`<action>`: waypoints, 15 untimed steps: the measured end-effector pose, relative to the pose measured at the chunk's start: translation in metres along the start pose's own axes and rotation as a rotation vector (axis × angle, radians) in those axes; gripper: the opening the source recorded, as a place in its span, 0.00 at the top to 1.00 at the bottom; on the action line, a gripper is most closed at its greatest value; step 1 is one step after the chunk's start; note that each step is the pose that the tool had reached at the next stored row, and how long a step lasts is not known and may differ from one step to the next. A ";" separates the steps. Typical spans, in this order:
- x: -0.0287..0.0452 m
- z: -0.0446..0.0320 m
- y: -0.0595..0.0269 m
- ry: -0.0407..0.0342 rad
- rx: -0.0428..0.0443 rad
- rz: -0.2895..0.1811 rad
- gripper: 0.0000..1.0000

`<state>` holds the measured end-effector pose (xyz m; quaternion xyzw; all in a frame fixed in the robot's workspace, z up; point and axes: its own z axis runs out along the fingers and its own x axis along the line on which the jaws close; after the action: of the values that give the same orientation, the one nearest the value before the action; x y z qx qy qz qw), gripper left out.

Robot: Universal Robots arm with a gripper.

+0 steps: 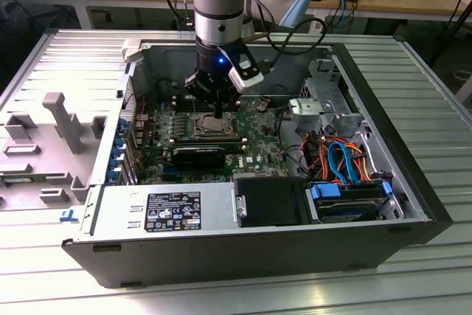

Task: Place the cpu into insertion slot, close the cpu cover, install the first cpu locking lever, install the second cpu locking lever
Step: 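Install the first cpu locking lever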

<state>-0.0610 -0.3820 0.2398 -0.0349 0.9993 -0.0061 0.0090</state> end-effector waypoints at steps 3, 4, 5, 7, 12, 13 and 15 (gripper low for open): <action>0.0000 0.0000 0.0000 0.0000 -0.0001 -0.005 0.89; 0.0000 0.0000 0.0000 0.0000 -0.0001 -0.006 0.89; 0.0000 0.0000 0.0000 0.0000 -0.0001 -0.007 0.89; 0.0000 0.0000 0.0000 0.0000 -0.0001 -0.009 0.89; 0.0000 0.0000 0.0000 -0.0002 -0.0003 -0.016 0.89; 0.0000 0.0000 0.0000 -0.0002 -0.0003 -0.018 0.89; 0.0000 0.0000 0.0000 -0.0002 -0.0003 -0.020 0.89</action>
<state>-0.0610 -0.3820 0.2398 -0.0447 0.9989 -0.0060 0.0091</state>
